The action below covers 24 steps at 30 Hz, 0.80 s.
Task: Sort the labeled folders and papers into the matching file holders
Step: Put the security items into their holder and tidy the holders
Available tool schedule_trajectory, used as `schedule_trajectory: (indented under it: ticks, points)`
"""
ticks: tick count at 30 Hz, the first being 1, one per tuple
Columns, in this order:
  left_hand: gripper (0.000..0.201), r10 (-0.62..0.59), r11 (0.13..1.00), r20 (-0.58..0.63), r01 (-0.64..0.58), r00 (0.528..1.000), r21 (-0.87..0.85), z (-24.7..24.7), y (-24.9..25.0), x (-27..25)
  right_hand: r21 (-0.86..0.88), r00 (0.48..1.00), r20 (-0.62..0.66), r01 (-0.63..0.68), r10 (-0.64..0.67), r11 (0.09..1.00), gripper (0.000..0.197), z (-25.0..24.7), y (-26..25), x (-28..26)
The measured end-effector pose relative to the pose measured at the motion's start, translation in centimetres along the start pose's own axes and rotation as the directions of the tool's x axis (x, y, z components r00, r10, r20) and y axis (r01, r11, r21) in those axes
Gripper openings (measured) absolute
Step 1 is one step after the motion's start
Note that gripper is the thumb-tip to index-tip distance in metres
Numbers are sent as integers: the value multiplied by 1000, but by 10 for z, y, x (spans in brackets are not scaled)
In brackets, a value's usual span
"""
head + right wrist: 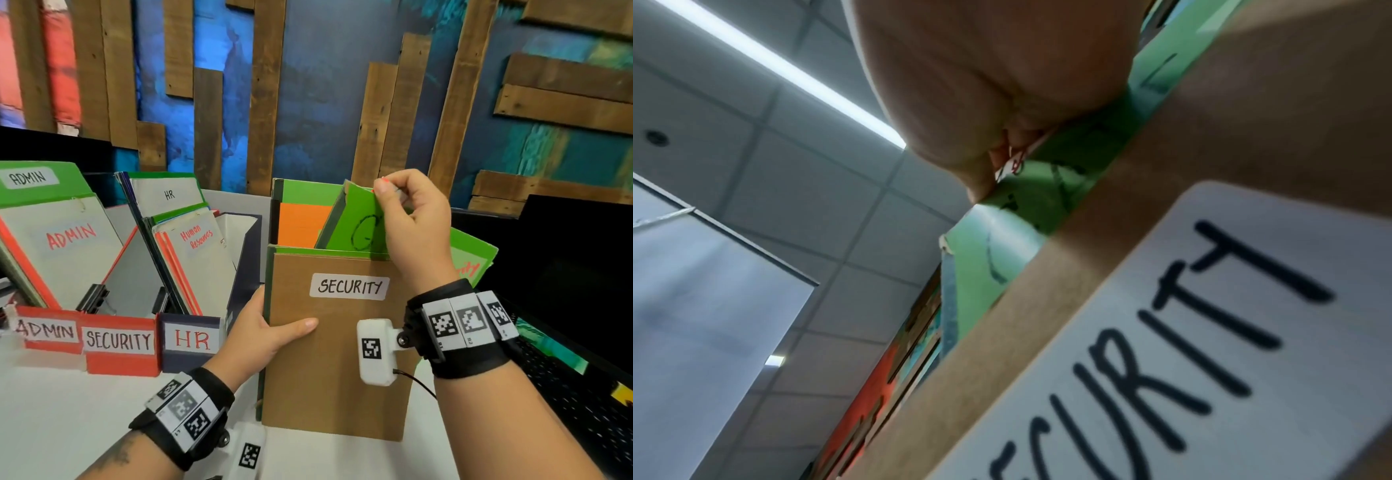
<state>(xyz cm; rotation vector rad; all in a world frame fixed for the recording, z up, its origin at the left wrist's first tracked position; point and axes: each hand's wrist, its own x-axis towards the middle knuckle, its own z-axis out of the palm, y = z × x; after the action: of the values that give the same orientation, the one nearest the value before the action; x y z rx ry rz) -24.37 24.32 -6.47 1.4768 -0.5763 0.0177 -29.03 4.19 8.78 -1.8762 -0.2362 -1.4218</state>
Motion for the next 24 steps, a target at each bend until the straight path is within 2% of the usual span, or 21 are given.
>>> schedule_trajectory:
  ticks: [4, 6, 9, 12, 16, 20, 24]
  points:
    - [69, 5, 1000, -4, -5, 1000, 5, 2, 0, -1, -32, 997, 43, 66, -65, 997, 15, -3, -2, 1]
    - [69, 6, 1000, -6, -6, 1000, 2, 2, 0, -1, 5, 984, 170, 43, -43, 999, 14, -4, -5, 0]
    - [66, -3, 1000, -12, 3, 1000, -1, 5, 1, -3, 11, 887, 461, -36, 27, 999, 13, -2, -12, -11]
    - [55, 4, 998, -49, -6, 999, -57, 10, 5, -7, -32, 818, 572, -52, 61, 998, 13, 2, -15, -17]
    - [41, 23, 990, -110, -37, 994, -133, 18, 7, -12, -23, 817, 573, -70, 70, 997, 10, 5, -15, -16]
    - [24, 20, 983, -119, -41, 993, -177, 25, 10, -14, 17, 868, 489, -106, 85, 994, 10, 4, -9, -20]
    - [22, -2, 978, -119, -23, 993, -207, 25, 11, -12, 59, 918, 395, -71, 43, 996, 8, 7, -5, -23]
